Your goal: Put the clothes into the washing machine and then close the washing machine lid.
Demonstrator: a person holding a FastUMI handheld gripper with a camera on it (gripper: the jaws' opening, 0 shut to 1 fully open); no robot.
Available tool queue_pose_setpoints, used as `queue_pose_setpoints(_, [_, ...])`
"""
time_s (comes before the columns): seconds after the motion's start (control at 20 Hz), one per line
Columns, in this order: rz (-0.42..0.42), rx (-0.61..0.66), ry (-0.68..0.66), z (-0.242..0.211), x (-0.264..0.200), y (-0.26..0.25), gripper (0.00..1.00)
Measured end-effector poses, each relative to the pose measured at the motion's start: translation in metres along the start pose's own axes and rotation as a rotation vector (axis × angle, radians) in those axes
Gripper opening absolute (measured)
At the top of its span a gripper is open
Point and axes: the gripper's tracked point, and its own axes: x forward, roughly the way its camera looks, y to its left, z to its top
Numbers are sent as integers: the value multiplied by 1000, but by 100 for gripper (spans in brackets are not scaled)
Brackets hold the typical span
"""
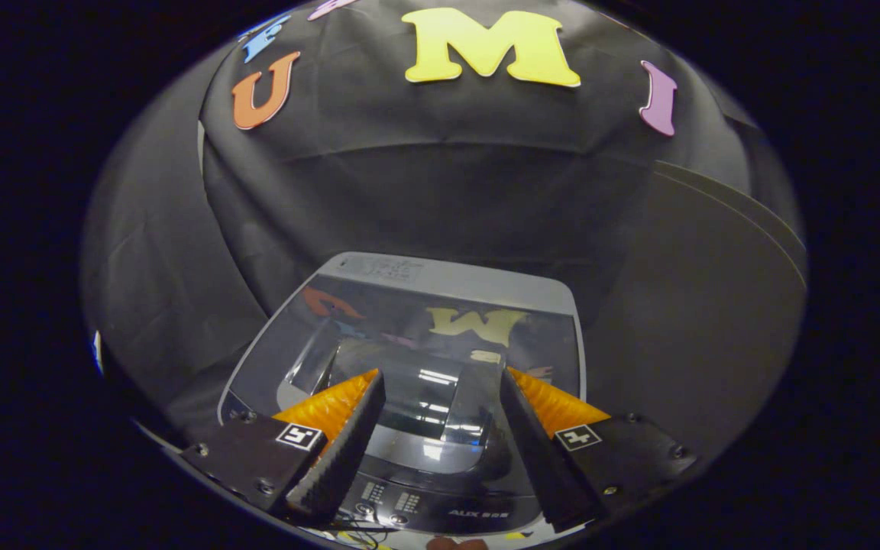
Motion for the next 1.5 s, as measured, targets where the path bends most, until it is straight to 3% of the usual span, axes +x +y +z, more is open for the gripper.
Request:
queue_pose_setpoints(0.25, [46,-43,-118,40,-49,6,96])
queue_pose_setpoints(0.6, [53,-73,-367,60,-199,-15,96])
queue_pose_setpoints(1.0, [-79,-32,-549,6,-394,-41,96])
queue_pose_setpoints(1.25, [-164,44,-550,-30,-469,-61,97])
queue_pose_setpoints(1.5, [-195,5,-584,-49,-521,-73,98])
